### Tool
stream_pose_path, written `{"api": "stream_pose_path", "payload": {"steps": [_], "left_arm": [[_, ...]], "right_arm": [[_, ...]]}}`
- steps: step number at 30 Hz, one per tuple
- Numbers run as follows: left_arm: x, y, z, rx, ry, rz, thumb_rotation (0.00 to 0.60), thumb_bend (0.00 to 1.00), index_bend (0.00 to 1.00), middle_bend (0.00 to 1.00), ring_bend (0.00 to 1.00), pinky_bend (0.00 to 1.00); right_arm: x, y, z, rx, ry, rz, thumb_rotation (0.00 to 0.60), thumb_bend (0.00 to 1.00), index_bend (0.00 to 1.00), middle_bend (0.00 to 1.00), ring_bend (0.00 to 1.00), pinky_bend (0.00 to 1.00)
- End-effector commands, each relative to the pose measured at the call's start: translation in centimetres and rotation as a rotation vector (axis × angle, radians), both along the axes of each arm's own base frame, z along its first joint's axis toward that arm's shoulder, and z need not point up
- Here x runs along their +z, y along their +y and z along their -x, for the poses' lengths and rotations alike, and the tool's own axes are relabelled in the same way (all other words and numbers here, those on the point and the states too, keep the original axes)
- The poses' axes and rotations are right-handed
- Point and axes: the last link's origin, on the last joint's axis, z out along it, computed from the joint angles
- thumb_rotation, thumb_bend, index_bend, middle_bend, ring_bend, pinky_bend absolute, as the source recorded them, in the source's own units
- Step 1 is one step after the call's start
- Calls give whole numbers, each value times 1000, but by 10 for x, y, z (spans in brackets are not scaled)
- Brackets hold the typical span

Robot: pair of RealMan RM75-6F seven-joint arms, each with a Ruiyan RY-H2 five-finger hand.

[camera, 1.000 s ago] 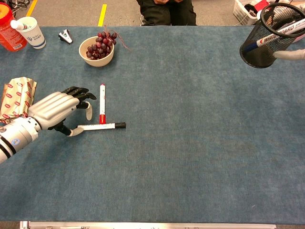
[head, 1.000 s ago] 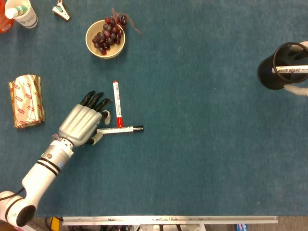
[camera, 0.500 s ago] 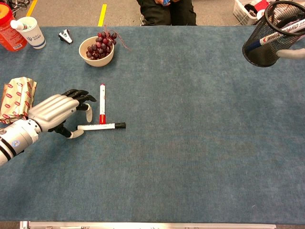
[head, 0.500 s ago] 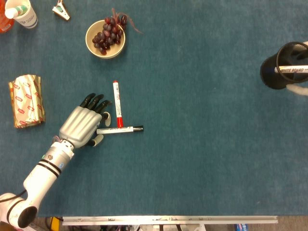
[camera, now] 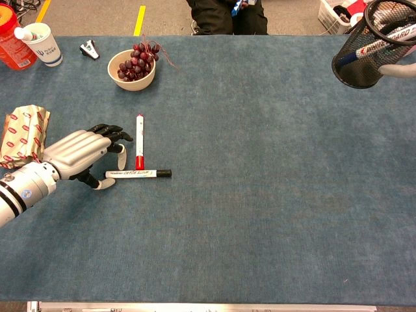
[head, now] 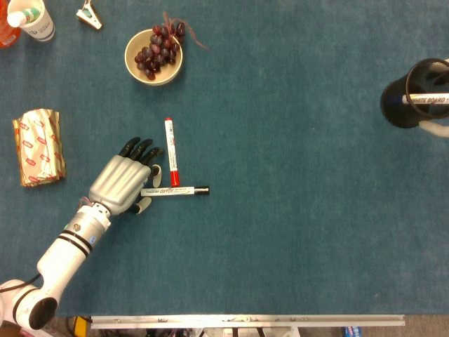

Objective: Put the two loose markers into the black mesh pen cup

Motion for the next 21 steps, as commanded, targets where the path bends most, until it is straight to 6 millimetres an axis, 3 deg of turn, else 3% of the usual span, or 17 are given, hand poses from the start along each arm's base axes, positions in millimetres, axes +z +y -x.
{"api": "stream_pose_path", "payload": {"steps": [1, 14, 21], "left_arm": [[0, 0, 0, 0, -1, -1, 600, 271, 497, 135, 20, 0], [-5, 2, -5, -4, -23, -1, 600, 271, 560, 152, 20, 0], [6, 7, -13, -15, -64, -25, 600, 272, 614, 181, 20, 0]], "right_arm": [[0, 0, 0, -2, -2, 1, 600, 352, 553, 489, 379, 309], [3, 2, 3, -10, -4, 7, 600, 352, 555, 489, 379, 309], [-2, 3, 2, -2, 9, -12, 600, 352, 557, 489, 379, 309]]}}
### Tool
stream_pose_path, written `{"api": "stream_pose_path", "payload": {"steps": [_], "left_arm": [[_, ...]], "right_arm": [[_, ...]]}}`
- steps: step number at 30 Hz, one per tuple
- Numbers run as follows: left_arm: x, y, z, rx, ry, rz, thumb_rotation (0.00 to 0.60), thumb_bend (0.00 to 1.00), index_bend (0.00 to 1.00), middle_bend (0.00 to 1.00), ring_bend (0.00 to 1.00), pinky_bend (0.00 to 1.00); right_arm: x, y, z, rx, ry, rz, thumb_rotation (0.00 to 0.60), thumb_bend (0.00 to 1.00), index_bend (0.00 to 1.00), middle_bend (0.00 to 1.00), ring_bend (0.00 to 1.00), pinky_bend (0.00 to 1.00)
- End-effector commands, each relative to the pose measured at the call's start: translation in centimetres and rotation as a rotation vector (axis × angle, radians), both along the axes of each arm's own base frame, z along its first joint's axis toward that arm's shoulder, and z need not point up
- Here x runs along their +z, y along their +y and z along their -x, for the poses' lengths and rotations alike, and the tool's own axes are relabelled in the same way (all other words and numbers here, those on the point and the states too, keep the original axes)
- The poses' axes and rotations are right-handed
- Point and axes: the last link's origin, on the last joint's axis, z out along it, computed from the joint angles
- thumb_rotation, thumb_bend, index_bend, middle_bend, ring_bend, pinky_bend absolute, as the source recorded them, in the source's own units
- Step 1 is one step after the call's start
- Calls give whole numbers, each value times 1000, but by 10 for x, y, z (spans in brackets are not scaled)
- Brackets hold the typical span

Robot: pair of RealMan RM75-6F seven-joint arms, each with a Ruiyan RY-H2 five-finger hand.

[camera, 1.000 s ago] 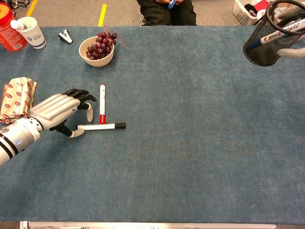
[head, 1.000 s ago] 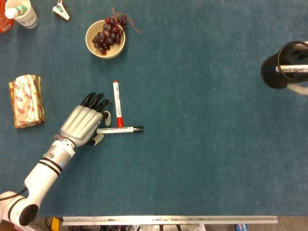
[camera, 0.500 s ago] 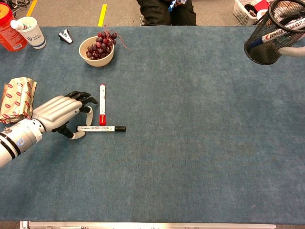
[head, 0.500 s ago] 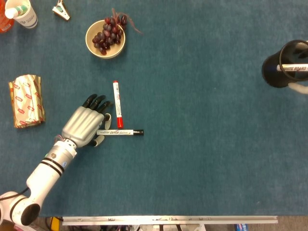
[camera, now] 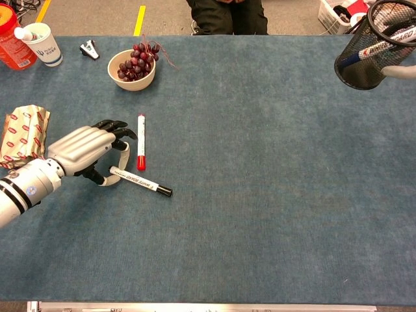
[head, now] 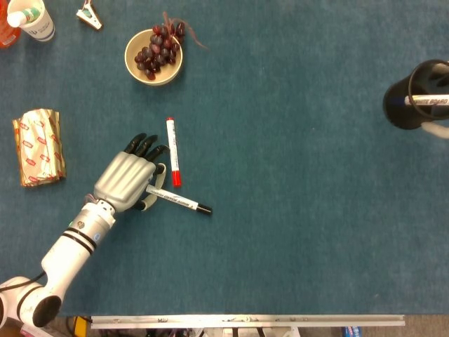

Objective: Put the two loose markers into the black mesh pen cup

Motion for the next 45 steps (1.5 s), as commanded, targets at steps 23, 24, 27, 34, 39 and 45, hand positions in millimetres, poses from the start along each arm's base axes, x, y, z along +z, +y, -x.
{"api": "stream_pose_path", "payload": {"steps": [23, 24, 27, 34, 39, 45], "left_arm": [[88, 18, -23, -72, -95, -242, 600, 272, 625, 199, 25, 0], [94, 19, -25, -80, -98, -260, 600, 272, 625, 200, 25, 0], [106, 21, -30, -100, -106, -303, 600, 272, 624, 200, 25, 0], [123, 24, -45, -178, -96, -357, 600, 272, 622, 200, 25, 0], [127, 25, -58, -250, -73, -372, 600, 272, 622, 201, 25, 0], [129, 30, -71, -297, -61, -380, 600, 272, 623, 201, 25, 0]], "right_arm": [[-44, -10, -39, 103, 13, -117, 600, 352, 557, 489, 379, 309], [-48, -12, -44, 115, 14, -130, 600, 352, 557, 489, 379, 309], [-61, -15, -58, 143, 20, -165, 600, 352, 557, 489, 379, 309], [-88, -20, -93, 199, 29, -236, 600, 355, 557, 489, 379, 309], [-105, -22, -114, 228, 44, -286, 600, 358, 557, 489, 379, 309], [-122, -22, -136, 253, 60, -335, 600, 358, 557, 489, 379, 309]]}}
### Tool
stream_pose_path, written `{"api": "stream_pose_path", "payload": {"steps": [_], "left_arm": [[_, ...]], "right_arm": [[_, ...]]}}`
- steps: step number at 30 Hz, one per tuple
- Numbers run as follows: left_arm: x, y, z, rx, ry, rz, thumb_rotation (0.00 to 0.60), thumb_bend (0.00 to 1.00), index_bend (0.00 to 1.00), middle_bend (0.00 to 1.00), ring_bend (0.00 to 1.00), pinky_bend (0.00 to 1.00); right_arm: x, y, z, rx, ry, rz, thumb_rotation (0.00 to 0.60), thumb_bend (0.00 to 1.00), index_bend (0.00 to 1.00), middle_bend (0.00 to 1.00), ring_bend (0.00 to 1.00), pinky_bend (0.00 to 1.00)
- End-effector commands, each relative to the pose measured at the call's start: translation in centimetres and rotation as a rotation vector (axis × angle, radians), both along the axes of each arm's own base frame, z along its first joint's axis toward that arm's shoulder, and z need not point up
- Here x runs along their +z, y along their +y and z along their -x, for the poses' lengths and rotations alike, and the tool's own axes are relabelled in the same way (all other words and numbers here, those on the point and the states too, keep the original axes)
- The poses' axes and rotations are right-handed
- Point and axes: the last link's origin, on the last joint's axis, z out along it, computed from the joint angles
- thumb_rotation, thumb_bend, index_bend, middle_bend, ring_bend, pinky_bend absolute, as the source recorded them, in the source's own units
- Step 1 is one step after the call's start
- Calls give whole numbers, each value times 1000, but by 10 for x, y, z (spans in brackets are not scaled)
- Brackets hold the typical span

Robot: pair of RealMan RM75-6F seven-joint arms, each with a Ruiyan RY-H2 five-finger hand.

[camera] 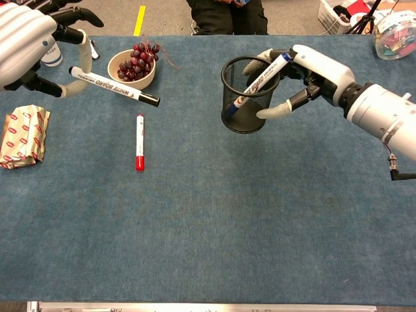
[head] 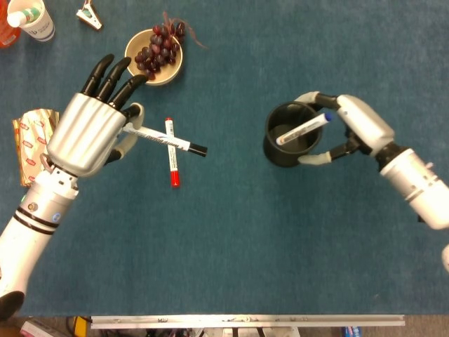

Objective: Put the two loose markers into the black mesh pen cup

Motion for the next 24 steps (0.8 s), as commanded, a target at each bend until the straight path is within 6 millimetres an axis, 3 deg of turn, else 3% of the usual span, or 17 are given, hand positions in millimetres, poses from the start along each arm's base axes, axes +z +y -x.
{"api": "stream_pose_path", "payload": {"steps": [1, 24], "left_arm": [[0, 3, -5, -16, 4, -3, 600, 272, 623, 201, 25, 0], [-16, 17, -24, -138, 94, -39, 600, 272, 624, 200, 25, 0]], "right_arm": [[-10, 0, -14, 15, 1, -28, 600, 358, 557, 489, 379, 309], [-61, -2, -60, 30, 18, -125, 600, 358, 557, 489, 379, 309]]}}
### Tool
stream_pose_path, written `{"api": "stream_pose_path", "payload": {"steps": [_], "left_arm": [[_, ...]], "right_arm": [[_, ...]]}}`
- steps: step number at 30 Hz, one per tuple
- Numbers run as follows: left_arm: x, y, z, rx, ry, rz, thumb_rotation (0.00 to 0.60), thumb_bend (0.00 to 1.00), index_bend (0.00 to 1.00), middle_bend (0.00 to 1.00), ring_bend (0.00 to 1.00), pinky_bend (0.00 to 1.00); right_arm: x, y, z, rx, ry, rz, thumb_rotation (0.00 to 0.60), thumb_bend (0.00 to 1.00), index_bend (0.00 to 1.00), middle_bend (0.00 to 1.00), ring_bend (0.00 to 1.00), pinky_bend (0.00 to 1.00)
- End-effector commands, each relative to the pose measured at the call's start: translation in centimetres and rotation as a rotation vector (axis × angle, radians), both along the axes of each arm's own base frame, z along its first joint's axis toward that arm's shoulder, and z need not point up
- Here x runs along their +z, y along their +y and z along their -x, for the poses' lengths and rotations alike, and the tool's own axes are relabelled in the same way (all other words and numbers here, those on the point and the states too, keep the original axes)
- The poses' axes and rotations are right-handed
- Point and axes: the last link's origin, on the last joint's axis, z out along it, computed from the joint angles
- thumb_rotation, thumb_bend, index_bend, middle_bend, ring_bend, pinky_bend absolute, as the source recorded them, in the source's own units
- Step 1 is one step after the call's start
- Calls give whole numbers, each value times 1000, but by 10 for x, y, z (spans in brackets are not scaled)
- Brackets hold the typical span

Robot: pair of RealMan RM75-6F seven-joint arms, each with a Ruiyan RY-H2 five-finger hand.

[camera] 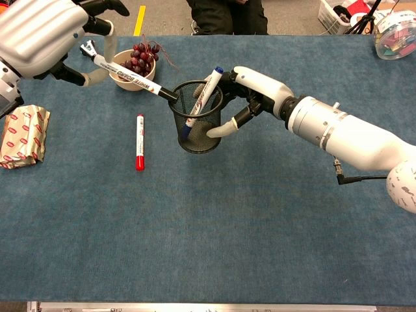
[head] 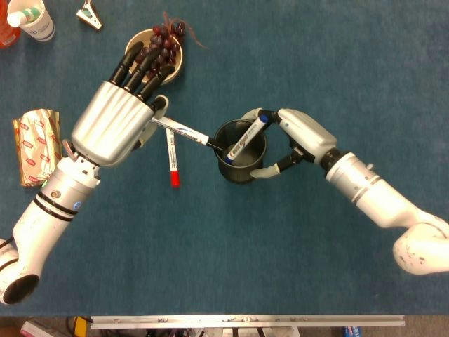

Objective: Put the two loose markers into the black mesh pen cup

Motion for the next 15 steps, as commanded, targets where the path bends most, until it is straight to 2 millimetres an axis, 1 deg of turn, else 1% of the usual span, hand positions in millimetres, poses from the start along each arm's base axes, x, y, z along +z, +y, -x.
{"api": "stream_pose_path", "payload": {"steps": [1, 11, 15], "left_arm": [[-3, -1, 0, -22, 24, 0, 600, 272, 624, 199, 25, 0], [-12, 0, 0, -64, 46, -5, 600, 272, 625, 199, 25, 0], [-15, 0, -3, -101, 74, -30, 600, 272, 626, 199, 25, 0]], "right_arm": [[-4, -1, -4, -1, 1, -4, 600, 358, 557, 489, 379, 309], [-12, -2, -12, -4, 7, -7, 600, 359, 557, 489, 379, 309], [-16, -3, -20, -4, -5, -7, 600, 359, 557, 489, 379, 309]]}}
